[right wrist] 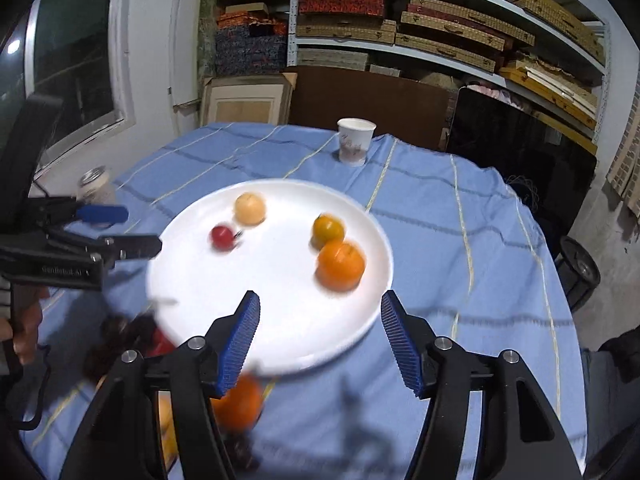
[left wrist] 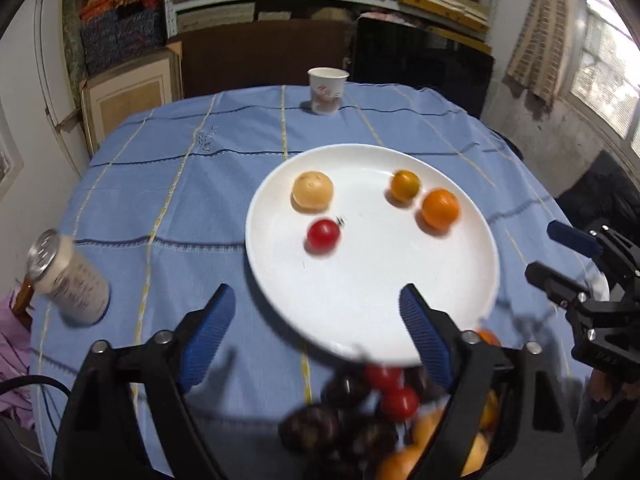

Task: Organize fruits
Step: 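Grasp another red tomato with the left tool while the right tool grasps the brown kiwi-like fruit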

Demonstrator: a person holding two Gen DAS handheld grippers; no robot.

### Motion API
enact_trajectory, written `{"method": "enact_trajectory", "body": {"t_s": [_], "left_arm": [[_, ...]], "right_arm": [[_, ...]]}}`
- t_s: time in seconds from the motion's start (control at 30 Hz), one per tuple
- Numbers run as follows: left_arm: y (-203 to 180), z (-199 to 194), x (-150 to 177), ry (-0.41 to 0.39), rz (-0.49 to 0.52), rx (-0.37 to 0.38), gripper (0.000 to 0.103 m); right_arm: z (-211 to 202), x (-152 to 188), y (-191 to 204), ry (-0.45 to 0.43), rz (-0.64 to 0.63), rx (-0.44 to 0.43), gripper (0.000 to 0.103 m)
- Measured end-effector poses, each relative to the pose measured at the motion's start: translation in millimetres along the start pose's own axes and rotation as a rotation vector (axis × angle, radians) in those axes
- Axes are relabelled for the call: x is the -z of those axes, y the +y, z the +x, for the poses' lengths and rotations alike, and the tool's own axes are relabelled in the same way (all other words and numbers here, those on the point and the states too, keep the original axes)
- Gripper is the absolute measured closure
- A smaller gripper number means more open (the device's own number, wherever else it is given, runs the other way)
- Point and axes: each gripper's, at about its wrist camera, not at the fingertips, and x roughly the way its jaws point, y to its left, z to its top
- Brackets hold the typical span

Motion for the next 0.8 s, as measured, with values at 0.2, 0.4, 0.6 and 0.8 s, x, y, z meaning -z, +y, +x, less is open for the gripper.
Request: {"method": "enact_trajectory", "body": {"t_s": [0.2,0.4,0.6,0.8], "left_arm": [[-15,-58,78,-0.032,0.037,0.024,0.013],[-19,-64,131,0.009,0.024,0.038,0.013],[-25,-62,150,0.029,0.032,0.032,0.013],[-28,-65,152,0.027,0.031,0.038,0.013]], "right_arm": [[-55,81,49,0.044,-0.026,-0.118,0.04],[-68,124,86,0.059,-0.102,-0.108,0.04],[-48,127,93,0.09,-0.072,-0.116,0.044],[-43,129,96,0.104,-0.065,-0.127,0.047]]}}
